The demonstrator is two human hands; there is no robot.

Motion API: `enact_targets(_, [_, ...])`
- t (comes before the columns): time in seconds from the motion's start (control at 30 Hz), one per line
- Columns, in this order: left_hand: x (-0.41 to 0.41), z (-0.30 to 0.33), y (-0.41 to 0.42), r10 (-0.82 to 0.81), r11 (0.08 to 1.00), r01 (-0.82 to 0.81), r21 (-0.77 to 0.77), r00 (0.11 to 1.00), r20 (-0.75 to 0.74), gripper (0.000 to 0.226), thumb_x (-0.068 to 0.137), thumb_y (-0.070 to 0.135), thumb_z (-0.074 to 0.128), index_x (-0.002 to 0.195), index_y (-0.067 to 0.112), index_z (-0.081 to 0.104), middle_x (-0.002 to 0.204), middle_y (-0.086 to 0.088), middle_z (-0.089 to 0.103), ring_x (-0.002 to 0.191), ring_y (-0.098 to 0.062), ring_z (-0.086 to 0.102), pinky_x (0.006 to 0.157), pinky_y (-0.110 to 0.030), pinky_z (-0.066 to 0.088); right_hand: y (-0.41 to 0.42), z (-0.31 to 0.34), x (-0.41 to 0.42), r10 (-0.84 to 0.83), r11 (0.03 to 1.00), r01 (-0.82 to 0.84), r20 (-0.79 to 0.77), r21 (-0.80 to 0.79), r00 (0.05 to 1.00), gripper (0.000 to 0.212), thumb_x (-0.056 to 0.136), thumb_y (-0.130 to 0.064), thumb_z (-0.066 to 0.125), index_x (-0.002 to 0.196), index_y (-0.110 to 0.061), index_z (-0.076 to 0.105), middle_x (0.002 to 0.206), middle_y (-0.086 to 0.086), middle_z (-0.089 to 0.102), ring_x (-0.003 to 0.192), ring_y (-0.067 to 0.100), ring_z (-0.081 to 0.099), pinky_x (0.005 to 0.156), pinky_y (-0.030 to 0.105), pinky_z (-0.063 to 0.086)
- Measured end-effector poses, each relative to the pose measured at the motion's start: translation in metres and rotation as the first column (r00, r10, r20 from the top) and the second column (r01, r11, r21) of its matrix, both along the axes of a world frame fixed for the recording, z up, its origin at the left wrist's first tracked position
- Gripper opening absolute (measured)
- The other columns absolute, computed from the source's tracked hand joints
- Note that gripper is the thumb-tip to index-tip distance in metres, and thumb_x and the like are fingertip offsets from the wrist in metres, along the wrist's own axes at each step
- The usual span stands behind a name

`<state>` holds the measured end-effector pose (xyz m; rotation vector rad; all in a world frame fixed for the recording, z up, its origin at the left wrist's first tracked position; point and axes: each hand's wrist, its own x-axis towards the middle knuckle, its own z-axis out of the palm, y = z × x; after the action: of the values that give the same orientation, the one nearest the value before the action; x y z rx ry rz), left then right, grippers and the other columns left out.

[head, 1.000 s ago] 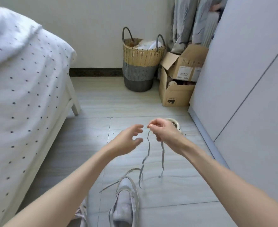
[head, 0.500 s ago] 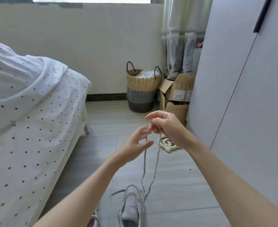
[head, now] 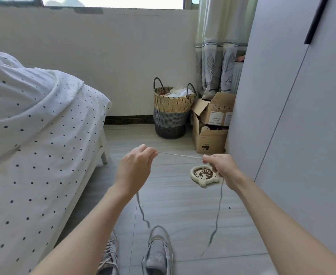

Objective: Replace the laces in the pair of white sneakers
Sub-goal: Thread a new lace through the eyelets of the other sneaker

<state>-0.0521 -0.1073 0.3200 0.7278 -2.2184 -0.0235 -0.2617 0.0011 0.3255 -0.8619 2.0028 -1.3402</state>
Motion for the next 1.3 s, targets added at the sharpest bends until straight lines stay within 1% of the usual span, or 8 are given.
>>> enact_targets(0.27, [-0.008, 0.008, 0.008, -0.093, 0.982, 0.096, -0.162, 0.995, 0.026, 0.035, 0.089, 0.036, 0.044, 0.093, 0.015, 0.072, 0.065, 0.003, 0.061, 0.059, -0.018, 0.056, 0.051, -0.025, 0.045, -0.016, 0.002, 0.037, 0.405, 0.915, -0.403, 0.087, -0.037, 0.910, 0.037, 0.101, -0.037, 0.034, 0.117, -0.013, 0.058, 0.118, 0.000, 0.061, 0.113, 0.013, 0.053, 0.099, 0.033, 0.041])
enact_targets(0.47, [-0.006, 0.001, 0.004, -0.079, 0.994, 0.081, -0.073, 0.996, 0.034, 0.042, 0.089, 0.036, 0.041, 0.088, 0.009, 0.072, 0.073, -0.002, 0.068, 0.066, -0.022, 0.062, 0.056, -0.031, 0.053, -0.023, 0.009, 0.058, 0.506, 0.862, -0.482, 0.268, -0.156, 0.820, 0.032, 0.100, -0.026, 0.040, 0.083, -0.005, 0.057, 0.068, 0.003, 0.049, 0.061, 0.013, 0.048, 0.064, 0.025, 0.045])
enact_targets(0.67, [0.003, -0.004, -0.001, 0.026, 1.000, -0.026, 0.011, 0.999, -0.028, 0.018, 0.091, 0.011, 0.053, 0.086, 0.005, 0.069, 0.069, -0.006, 0.065, 0.062, -0.024, 0.059, 0.058, -0.028, 0.039, -0.032, 0.008, 0.044, 0.306, 0.918, -0.120, 0.483, -0.377, 0.821, 0.025, 0.099, -0.014, 0.041, 0.075, -0.010, 0.049, 0.060, -0.001, 0.035, 0.050, 0.009, 0.032, 0.047, 0.019, 0.029])
enact_targets(0.83, [0.012, -0.009, -0.009, 0.138, 0.990, -0.138, 0.021, 0.990, -0.033, 0.024, 0.089, 0.014, 0.047, 0.078, 0.008, 0.068, 0.066, -0.003, 0.065, 0.059, -0.023, 0.058, 0.060, -0.031, 0.035, -0.031, 0.002, 0.023, -0.070, 0.929, 0.243, 0.512, -0.280, 0.856, 0.024, 0.085, -0.009, 0.046, 0.061, -0.013, 0.046, 0.048, -0.004, 0.034, 0.043, 0.009, 0.027, 0.045, 0.022, 0.021])
enact_targets(0.9, [0.014, -0.008, -0.010, 0.141, 0.990, -0.141, 0.005, 0.990, -0.023, 0.024, 0.088, 0.016, 0.047, 0.076, 0.010, 0.067, 0.063, 0.000, 0.064, 0.059, -0.024, 0.059, 0.059, -0.031, 0.035, -0.026, -0.002, 0.023, -0.099, 0.988, 0.119, 0.181, -0.102, 0.979, 0.022, 0.083, -0.011, 0.049, 0.062, -0.011, 0.052, 0.054, -0.002, 0.045, 0.051, 0.011, 0.036, 0.049, 0.023, 0.026])
enact_targets(0.97, [0.015, -0.007, -0.010, 0.107, 0.993, -0.107, -0.054, 0.994, 0.002, 0.026, 0.090, 0.021, 0.046, 0.079, 0.012, 0.068, 0.064, 0.003, 0.064, 0.060, -0.022, 0.058, 0.058, -0.030, 0.039, -0.022, -0.005, 0.030, 0.136, 0.987, -0.133, -0.032, 0.095, 0.990, 0.022, 0.090, -0.018, 0.049, 0.073, -0.011, 0.062, 0.072, 0.000, 0.061, 0.067, 0.012, 0.053, 0.058, 0.023, 0.036])
enact_targets(1.13, [0.010, 0.000, -0.005, -0.005, 0.985, 0.012, -0.173, 0.999, 0.041, 0.034, 0.089, 0.032, 0.043, 0.087, 0.014, 0.072, 0.066, 0.004, 0.064, 0.061, -0.017, 0.053, 0.059, -0.026, 0.039, -0.028, -0.004, 0.054, 0.426, 0.903, -0.429, 0.074, 0.016, 0.902, 0.038, 0.101, -0.039, 0.033, 0.114, -0.015, 0.060, 0.109, -0.005, 0.064, 0.112, 0.014, 0.054, 0.097, 0.035, 0.041])
enact_targets(1.3, [0.009, 0.004, -0.004, -0.010, 0.981, 0.017, -0.193, 0.999, 0.038, 0.032, 0.089, 0.032, 0.044, 0.085, 0.014, 0.071, 0.066, 0.004, 0.064, 0.064, -0.018, 0.052, 0.064, -0.025, 0.039, -0.031, 0.007, 0.068, 0.543, 0.839, -0.515, 0.262, -0.174, 0.798, 0.034, 0.099, -0.034, 0.042, 0.088, -0.009, 0.063, 0.084, 0.003, 0.066, 0.088, 0.019, 0.063, 0.090, 0.037, 0.046])
